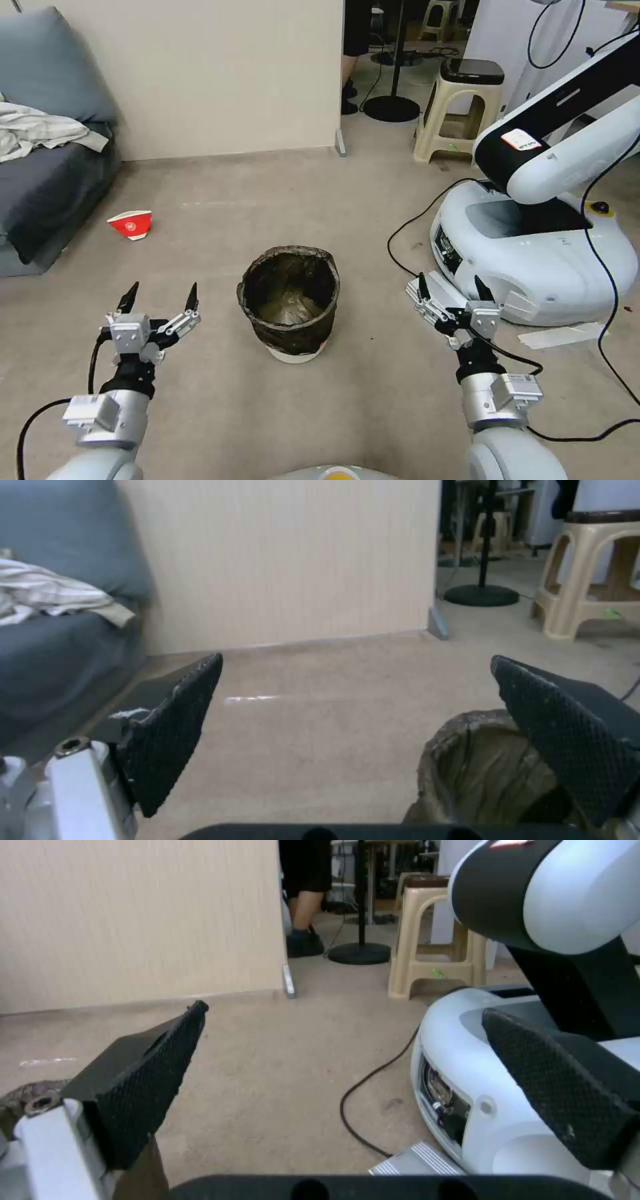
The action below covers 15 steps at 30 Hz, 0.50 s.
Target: Pick up the trash can from the floor.
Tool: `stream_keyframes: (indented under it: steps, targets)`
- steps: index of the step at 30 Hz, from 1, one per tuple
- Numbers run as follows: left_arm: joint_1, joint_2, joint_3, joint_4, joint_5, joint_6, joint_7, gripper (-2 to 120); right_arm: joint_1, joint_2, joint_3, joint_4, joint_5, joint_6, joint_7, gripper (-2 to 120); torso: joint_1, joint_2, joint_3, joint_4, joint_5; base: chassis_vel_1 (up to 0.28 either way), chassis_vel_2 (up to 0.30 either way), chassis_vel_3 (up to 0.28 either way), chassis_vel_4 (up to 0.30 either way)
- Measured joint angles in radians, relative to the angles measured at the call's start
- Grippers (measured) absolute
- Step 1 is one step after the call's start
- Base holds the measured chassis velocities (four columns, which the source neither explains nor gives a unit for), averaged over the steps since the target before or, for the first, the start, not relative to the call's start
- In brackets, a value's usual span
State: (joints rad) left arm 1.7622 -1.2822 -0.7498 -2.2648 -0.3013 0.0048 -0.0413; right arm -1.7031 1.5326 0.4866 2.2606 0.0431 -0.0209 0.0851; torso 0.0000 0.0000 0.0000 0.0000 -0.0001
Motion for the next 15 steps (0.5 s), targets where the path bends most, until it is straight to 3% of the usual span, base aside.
stream_keyframes:
  steps: [6, 15]
  targets:
    - [-0.077, 0.074, 0.048, 0.018, -0.067, 0.110, -0.041, 100, 0.007, 0.005, -0.001, -0.019, 0.001, 0.002, 0.004, 100, 0.000, 0.000, 0.000, 0.0001, 0.0001, 0.000, 0.000, 0.000, 0.000]
    - [-0.224, 0.174, 0.223, 0.083, -0.155, 0.262, -0.095, 100, 0.010, 0.004, 0.002, -0.046, 0.001, 0.016, 0.012, 100, 0.000, 0.000, 0.000, -0.0001, 0.0000, 0.000, 0.000, 0.000, 0.000]
